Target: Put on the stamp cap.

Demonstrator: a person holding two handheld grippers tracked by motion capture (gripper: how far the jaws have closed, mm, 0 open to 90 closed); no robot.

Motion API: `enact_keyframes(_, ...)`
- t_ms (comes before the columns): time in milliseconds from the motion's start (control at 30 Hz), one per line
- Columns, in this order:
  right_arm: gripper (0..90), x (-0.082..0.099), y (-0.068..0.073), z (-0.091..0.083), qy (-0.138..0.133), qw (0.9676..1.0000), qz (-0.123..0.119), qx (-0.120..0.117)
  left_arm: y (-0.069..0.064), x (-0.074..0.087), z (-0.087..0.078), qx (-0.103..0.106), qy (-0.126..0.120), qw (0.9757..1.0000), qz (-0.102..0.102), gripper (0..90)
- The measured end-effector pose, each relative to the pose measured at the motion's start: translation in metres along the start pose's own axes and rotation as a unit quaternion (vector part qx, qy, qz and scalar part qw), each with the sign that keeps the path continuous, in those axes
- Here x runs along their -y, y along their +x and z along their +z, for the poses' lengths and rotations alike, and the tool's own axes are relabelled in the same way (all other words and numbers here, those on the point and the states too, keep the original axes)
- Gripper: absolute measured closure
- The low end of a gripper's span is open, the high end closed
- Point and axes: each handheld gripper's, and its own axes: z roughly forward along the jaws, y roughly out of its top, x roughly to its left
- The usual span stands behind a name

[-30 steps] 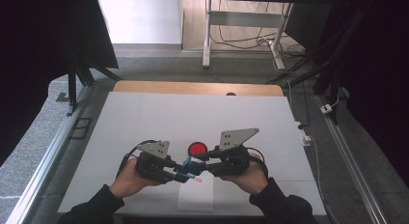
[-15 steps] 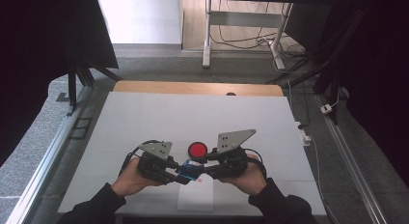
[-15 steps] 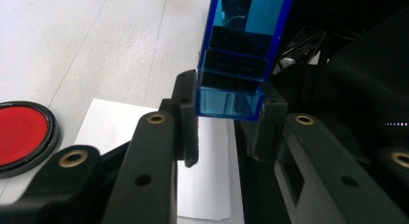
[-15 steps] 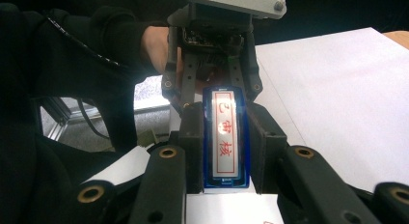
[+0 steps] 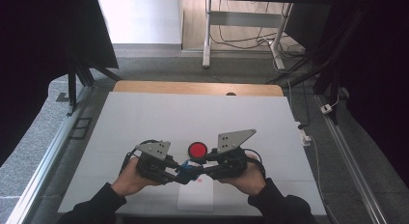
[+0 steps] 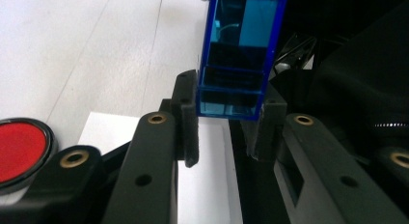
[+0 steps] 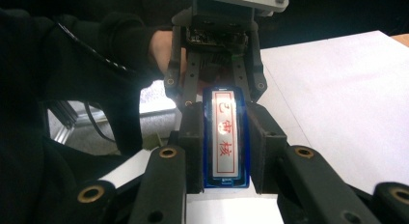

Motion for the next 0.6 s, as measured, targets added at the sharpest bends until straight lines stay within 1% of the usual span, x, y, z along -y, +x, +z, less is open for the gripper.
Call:
enact_keyframes(67,71.0,0.0003,-0.0009,-0.0005,-0.005,1.0,0.004,-0.004,-0.0009,-0.0007,-0.0009,-0.002,-0.001,1.0,0.003,69.1)
enact_keyframes(167,71.0,0.0007,-0.0015,-0.001,-0.011,0.9999,0.007,-0.006,-0.001,-0.0009,-0.0013,-0.001,-0.004,1.0,0.002,69.1)
enact_keyframes(300,71.0,0.0006,-0.0014,-0.0008,-0.009,0.9999,0.004,-0.003,-0.0005,-0.0004,-0.0009,-0.005,-0.004,1.0,0.002,68.8)
enact_keyframes(367,71.0,0.0,-0.0008,-0.0008,-0.006,1.0,0.0,0.001,0.0,-0.0005,-0.0005,-0.005,-0.005,1.0,-0.003,68.4)
enact_keyframes(500,71.0,-0.0012,0.0007,-0.0012,-0.001,0.9999,-0.009,0.009,-0.002,-0.0015,-0.0006,-0.024,-0.004,0.9997,-0.003,66.3)
enact_keyframes(600,71.0,-0.0009,0.0004,-0.0015,0.003,0.9997,-0.013,0.02,-0.0032,-0.0007,-0.0024,-0.041,-0.007,0.9991,-0.009,59.1)
